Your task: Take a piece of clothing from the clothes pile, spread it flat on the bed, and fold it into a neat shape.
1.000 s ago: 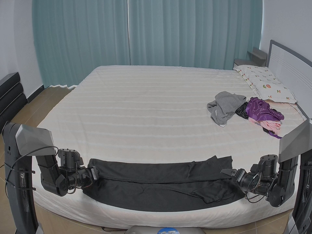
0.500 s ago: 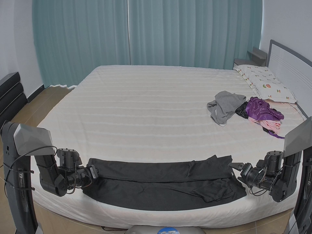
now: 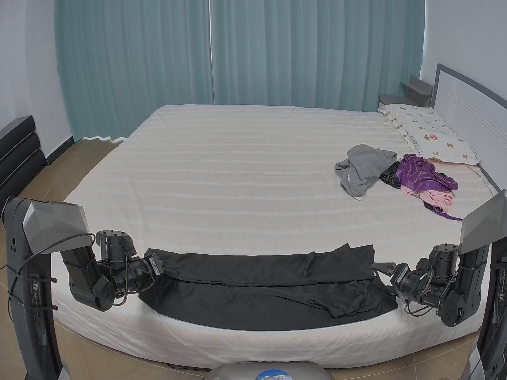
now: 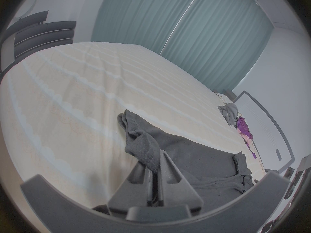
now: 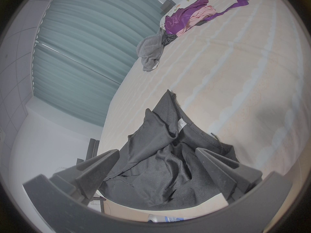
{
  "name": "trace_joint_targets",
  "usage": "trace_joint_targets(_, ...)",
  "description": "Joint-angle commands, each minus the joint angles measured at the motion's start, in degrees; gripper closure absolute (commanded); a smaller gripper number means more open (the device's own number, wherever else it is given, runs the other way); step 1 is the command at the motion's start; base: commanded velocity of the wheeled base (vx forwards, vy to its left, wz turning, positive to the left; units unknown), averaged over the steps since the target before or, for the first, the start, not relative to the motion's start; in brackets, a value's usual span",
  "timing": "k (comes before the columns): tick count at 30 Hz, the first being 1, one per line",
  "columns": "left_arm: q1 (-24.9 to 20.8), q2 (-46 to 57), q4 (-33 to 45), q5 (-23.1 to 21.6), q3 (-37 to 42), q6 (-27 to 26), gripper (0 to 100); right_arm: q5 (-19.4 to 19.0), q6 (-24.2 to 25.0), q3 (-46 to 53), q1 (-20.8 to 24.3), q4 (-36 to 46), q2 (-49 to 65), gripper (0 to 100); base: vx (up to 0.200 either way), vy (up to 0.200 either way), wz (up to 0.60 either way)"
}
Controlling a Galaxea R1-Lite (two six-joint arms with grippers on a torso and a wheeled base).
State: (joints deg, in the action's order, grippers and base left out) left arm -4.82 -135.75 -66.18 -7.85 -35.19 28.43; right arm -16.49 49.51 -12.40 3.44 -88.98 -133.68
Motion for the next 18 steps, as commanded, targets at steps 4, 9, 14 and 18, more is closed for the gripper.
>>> trace_joint_targets(4,-1.7,0.6,-0.2,0.0,0.3,0.2,100,0.0,0.0,-0.3,0.0,-0.8,-0.4,0,0.000,-0.200,0.00)
trace_joint_targets(9,-2.5,2.1,-0.2,0.0,0.7,1.1,100,0.0,0.0,-0.3,-0.1,-0.8,-0.4,0,0.000,-0.200,0.00)
trace_joint_targets(14,-3.0,4.7,-0.1,0.0,1.7,1.6,100,0.0,0.0,-0.3,-0.2,-0.8,-0.8,0,0.000,-0.200,0.00)
trace_joint_targets(18,-3.7,5.9,-0.1,0.1,2.0,2.2,100,0.1,0.0,-0.3,-0.4,-0.8,-0.8,0,0.000,-0.200,0.00)
